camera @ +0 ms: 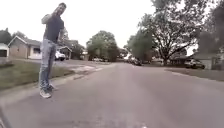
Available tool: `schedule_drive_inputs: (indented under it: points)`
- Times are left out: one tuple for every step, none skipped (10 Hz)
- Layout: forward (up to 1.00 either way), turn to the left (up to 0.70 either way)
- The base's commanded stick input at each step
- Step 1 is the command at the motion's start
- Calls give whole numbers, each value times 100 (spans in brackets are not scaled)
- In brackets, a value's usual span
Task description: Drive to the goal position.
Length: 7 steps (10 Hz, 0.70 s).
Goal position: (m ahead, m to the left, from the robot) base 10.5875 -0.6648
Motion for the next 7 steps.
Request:
schedule_drive_inputs:
  points:
    - [70,0]
    - [70,0]
    - [70,0]
    - [70,0]
    - [70,0]
    - [70,0]
    - [70,0]
